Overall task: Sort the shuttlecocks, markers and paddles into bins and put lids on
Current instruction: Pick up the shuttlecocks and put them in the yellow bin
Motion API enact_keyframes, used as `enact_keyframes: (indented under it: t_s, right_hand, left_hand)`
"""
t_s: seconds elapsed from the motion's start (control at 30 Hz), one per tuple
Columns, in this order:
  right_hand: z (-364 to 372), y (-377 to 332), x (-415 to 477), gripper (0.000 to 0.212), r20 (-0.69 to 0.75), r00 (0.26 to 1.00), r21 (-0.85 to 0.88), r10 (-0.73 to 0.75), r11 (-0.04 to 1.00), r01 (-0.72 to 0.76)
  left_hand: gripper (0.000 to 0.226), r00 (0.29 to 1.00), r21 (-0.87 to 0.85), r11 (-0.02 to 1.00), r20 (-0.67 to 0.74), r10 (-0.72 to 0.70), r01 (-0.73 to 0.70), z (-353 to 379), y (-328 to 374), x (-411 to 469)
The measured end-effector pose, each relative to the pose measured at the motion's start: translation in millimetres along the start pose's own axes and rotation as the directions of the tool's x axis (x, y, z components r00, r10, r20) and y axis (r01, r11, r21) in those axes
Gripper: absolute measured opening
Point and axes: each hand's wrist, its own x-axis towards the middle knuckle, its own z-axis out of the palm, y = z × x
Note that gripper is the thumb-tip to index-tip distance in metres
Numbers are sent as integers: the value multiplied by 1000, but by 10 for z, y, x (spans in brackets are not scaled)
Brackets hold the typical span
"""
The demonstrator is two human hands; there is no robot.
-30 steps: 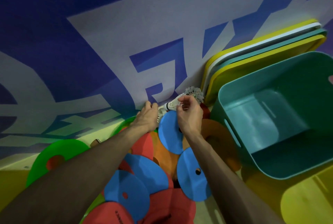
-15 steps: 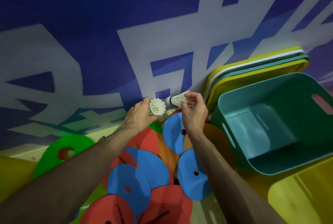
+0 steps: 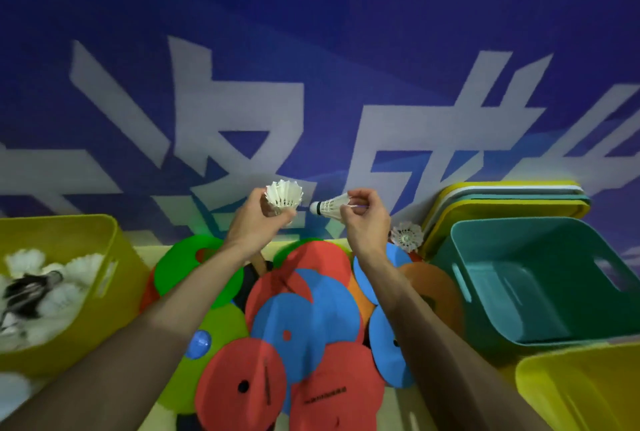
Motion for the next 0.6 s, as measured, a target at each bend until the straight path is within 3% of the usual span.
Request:
enact_keyframes:
  t_s: [0.23,0.43,0.6]
  right_hand:
    - [787,-458,-531,26,217,975,-6,-53,998,56]
    - [1516,-860,-914,22,426,891,-48,-155,980,193]
    - [2101,-1030,-1202,23,514,852,39,-94,995,87]
  left_hand:
    - [49,986,-183,983,-156,-50,21,-1133,-313,-284]
    - [48,925,-329,944,-358,-125,0,-2061,-685,-483]
    - [43,877,-349,936,-439,-195,33,-2603,-1066,-621]
